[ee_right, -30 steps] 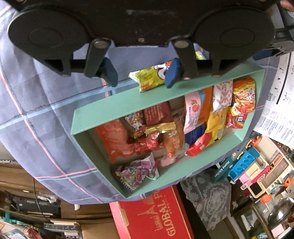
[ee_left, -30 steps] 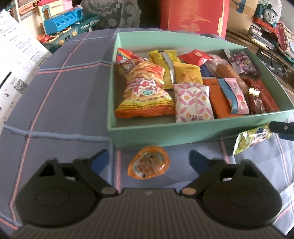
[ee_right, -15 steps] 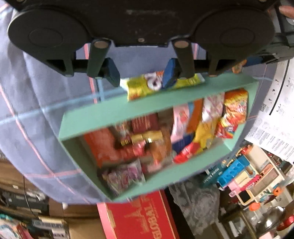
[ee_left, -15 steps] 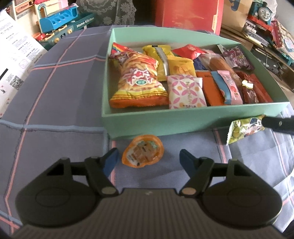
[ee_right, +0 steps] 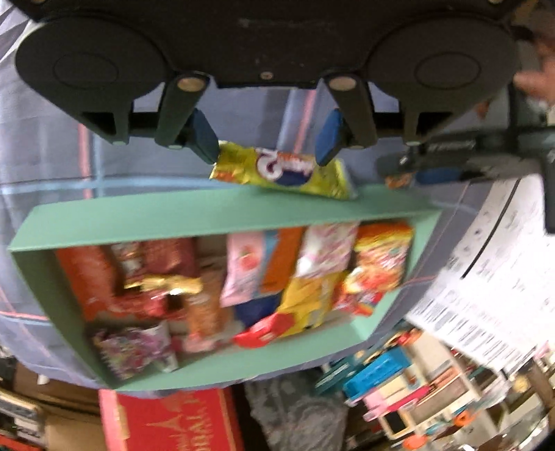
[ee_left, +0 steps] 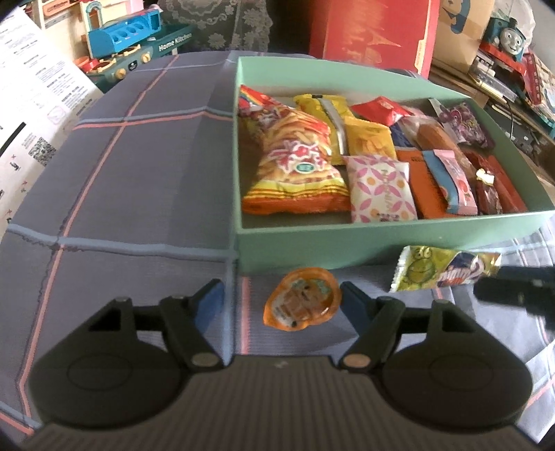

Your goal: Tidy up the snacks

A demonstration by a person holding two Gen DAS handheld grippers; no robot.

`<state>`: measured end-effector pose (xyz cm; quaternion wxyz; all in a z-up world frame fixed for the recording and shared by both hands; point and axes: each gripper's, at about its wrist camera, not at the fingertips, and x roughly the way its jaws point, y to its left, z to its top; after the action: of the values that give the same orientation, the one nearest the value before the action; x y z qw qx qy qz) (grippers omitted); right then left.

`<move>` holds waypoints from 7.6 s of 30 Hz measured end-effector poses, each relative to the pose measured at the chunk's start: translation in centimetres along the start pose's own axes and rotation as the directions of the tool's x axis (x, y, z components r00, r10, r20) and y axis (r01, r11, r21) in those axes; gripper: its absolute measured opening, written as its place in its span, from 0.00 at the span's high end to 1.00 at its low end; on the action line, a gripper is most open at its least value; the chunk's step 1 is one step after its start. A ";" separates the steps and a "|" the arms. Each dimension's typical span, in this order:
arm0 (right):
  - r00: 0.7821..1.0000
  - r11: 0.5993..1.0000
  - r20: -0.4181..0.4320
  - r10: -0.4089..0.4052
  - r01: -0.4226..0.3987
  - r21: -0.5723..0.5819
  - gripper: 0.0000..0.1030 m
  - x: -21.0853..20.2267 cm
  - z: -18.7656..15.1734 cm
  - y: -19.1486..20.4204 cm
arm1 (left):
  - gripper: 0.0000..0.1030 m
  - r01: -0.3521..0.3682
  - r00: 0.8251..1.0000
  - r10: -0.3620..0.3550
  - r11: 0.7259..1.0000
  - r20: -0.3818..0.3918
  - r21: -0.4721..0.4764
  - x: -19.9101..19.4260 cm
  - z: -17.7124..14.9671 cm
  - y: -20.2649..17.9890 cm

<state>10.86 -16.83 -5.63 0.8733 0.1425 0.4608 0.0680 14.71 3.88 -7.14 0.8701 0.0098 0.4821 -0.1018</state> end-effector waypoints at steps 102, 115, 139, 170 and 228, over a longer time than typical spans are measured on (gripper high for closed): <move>0.985 0.995 0.174 -0.019 0.001 0.100 0.80 -7.0 3.3 -1.6 | 0.66 0.036 0.988 -0.046 0.996 0.145 0.076 -9.2 4.0 -2.0; 0.983 0.991 0.182 -0.038 0.013 0.135 0.80 -2.7 13.6 -4.3 | 0.65 0.026 0.988 -0.040 0.995 0.147 0.093 -2.7 15.4 -5.0; 0.987 0.989 0.117 -0.114 0.101 0.111 0.00 3.1 16.2 -3.0 | 0.00 -0.111 0.993 0.109 0.993 0.043 0.033 4.1 16.4 -3.8; 0.976 0.982 0.107 -0.187 0.187 0.011 0.00 -9.6 3.3 -0.2 | 0.00 -0.047 0.997 0.046 0.999 0.065 0.018 -8.8 3.1 -4.8; 0.964 0.963 0.021 -0.266 0.265 0.038 0.00 -9.6 -2.4 -2.3 | 0.00 -0.074 0.997 0.074 0.997 -0.006 -0.030 -7.4 -2.2 -2.9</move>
<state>3.41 -20.98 -0.09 0.8778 0.0954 0.4656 -0.0595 8.52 2.48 -1.89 0.8722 0.0149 0.4849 -0.0623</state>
